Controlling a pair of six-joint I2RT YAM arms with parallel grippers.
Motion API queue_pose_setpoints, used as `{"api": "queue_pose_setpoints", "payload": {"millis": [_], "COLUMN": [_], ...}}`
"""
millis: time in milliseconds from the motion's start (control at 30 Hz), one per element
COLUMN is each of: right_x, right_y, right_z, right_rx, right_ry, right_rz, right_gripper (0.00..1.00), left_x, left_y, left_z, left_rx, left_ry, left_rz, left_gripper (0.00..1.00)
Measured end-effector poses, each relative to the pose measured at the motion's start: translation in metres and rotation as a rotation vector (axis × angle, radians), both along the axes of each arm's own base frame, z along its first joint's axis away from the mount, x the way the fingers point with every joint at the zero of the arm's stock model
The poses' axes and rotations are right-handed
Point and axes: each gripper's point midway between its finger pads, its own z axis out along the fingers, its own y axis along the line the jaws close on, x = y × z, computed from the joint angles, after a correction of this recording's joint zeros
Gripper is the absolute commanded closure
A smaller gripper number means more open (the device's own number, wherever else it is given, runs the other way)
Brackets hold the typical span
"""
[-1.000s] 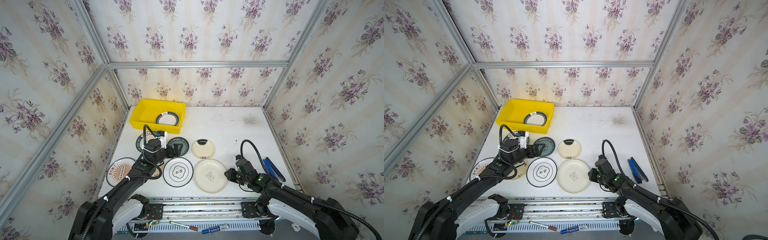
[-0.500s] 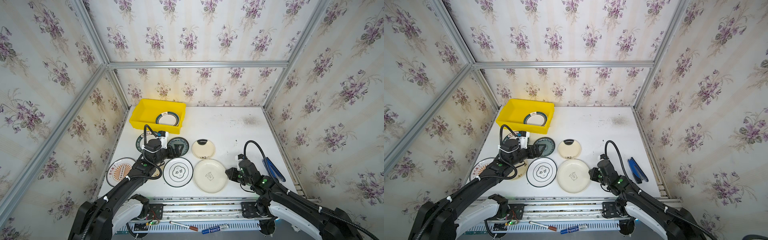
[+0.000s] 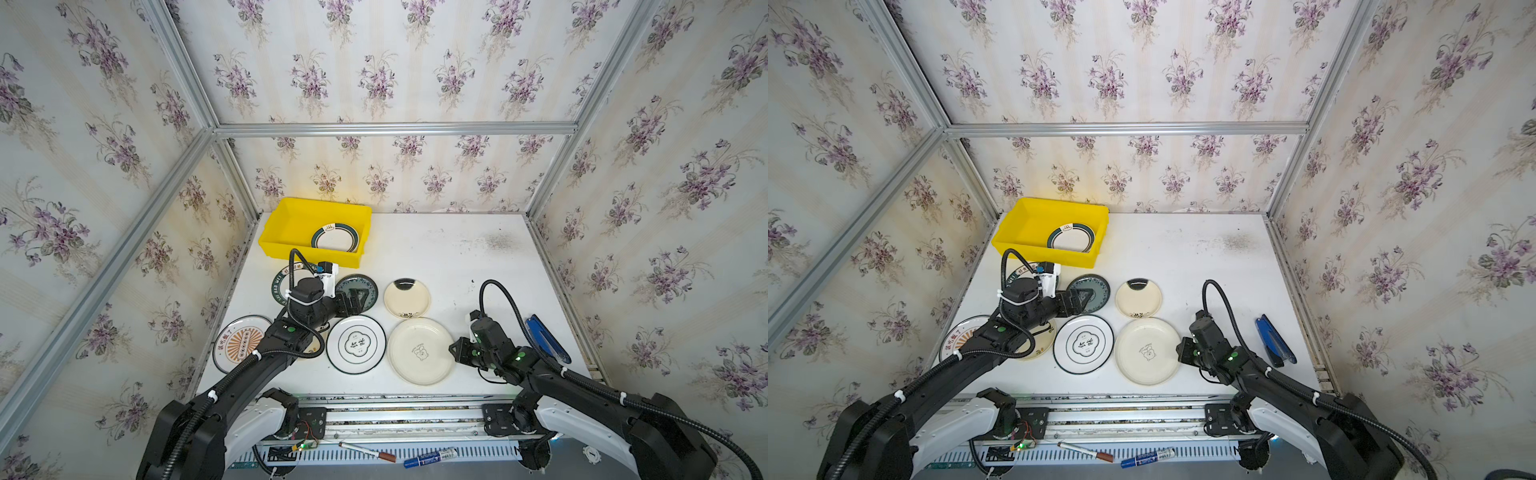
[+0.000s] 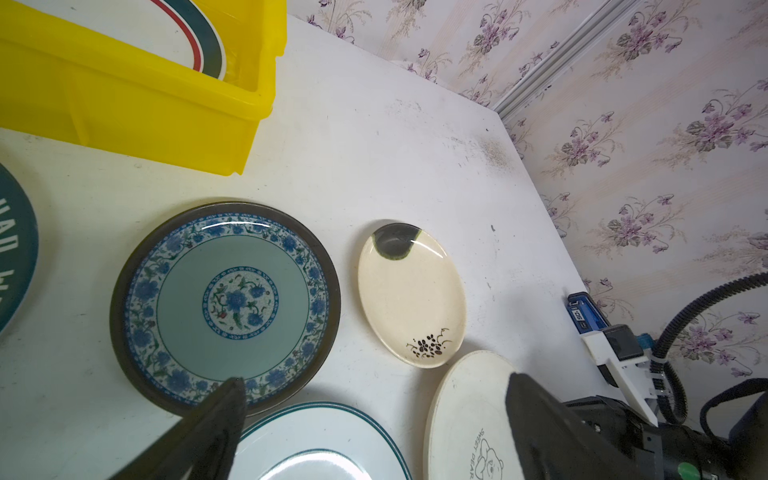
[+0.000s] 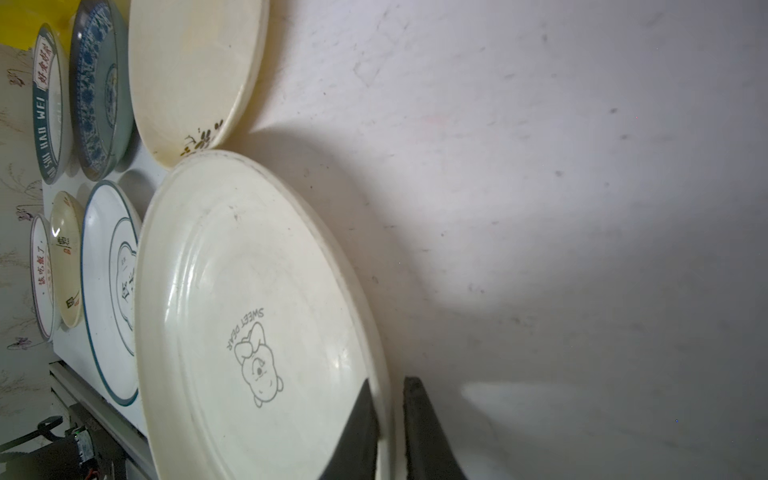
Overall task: Place the plates into the plastic bin on the countertop
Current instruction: 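Grip the rim of the large cream bear-print plate with the right gripper, then tilt the plate upright toward the left gripper while the left gripper approaches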
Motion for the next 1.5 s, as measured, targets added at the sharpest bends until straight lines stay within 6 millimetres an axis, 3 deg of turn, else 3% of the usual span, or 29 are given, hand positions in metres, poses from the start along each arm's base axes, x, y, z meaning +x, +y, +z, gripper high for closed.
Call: {"api": "queue_pose_setpoints", "payload": {"millis": [100,433,733,967,1267,1500], "right_x": [0.000,0.007,0.021,0.028,0.030,0.031], "right_y": [0.000,0.000,0.004,0.011,0.011,0.011], "right_z": [-0.001,0.019,0.056,0.062,0.083,0.105], "right_rx": [0.001,0.031,-0.001,-0.037,-0.034,-0.020], "right_ry": [0.005,-0.056,-0.091,-0.049,-0.069,-0.092], "right_rz": [-0.006,-0.031,-0.020,0.002,0.003,0.002], "right_gripper": [1.00,1.00,1.00,1.00,1.00,1.00], "left_x": [0.000,0.005,0.010,0.014,0.017,0.013], "left_y": [0.000,0.003,0.012,0.016,0.021,0.028], "left_z": [0.001,0.004,-0.012,-0.026,-0.010,-0.010], "left_rx": [-0.001,0.086,0.221,0.308,0.430,0.489], "left_ry": [-0.002,-0.003,0.032,0.074,0.022,0.014], "left_rz": [-0.001,0.038,0.109,0.144,0.202,0.225], "left_gripper": [0.00,0.00,0.00,0.00,0.00,0.00]}}
